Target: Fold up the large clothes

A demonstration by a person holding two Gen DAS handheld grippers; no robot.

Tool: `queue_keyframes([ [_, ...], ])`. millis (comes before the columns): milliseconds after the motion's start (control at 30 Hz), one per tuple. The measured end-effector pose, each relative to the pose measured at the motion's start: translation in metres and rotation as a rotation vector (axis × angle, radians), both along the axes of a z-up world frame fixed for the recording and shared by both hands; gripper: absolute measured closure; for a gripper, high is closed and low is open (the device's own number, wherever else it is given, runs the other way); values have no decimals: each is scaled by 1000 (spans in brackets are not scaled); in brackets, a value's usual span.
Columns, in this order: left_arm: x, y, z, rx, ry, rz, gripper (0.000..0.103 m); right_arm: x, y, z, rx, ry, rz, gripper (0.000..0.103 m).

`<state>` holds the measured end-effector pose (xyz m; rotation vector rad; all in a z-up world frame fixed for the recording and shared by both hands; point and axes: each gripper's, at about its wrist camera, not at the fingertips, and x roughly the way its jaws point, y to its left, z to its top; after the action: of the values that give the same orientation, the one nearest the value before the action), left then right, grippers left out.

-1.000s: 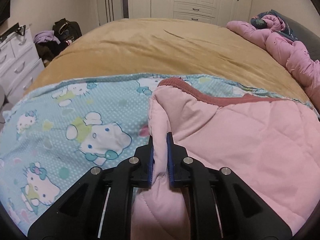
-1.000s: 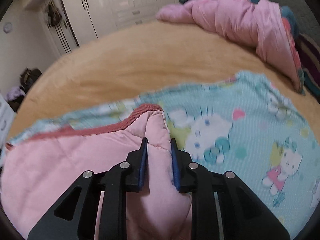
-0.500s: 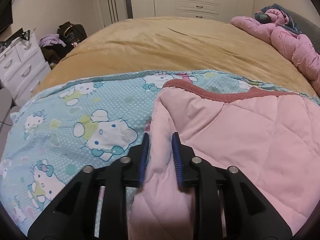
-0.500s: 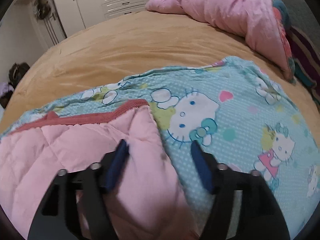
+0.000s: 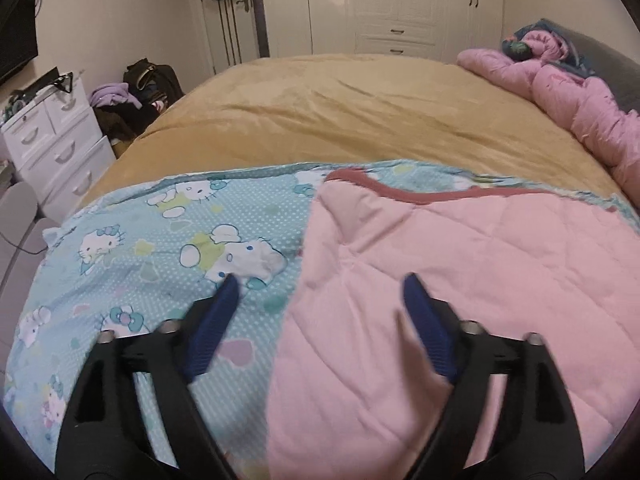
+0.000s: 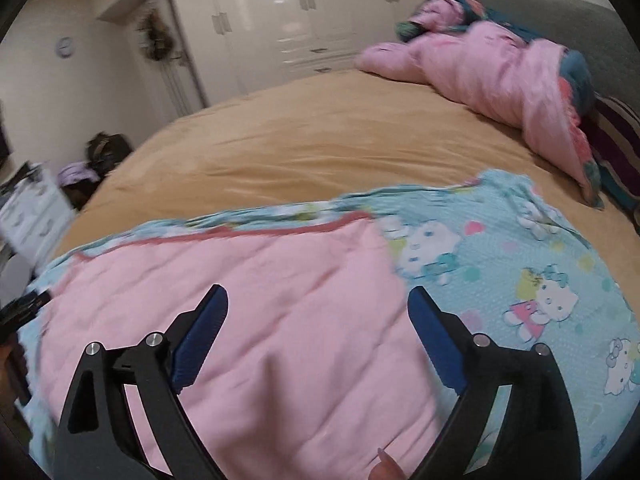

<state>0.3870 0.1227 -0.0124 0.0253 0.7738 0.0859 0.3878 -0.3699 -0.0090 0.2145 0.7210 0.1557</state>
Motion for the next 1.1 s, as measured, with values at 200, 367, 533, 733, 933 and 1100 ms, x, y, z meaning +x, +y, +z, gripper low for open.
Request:
queue_keyframes([
  [200,-34,-23,-5,24,49,-58,9,-40,29,2,-5,1,88,4],
  [367,-49,-40,-35,59,105,-90,9,-38,57,-35,-226,148,155,4],
  [533,-44,-34,-63,-41,137,-71,8,-26,51,-68,-115,240,147,4],
  [733,-41,-7,-45,-127,136,-104,8,-28,18,-33,-57,180,127,4],
  [933,-22,39,-40,-228,165,-64,9,-12,-45,-39,30,263,32,4],
  [1100,-11,44,-56,-275,223,-100,9,0,-67,-67,199,364,59,4],
])
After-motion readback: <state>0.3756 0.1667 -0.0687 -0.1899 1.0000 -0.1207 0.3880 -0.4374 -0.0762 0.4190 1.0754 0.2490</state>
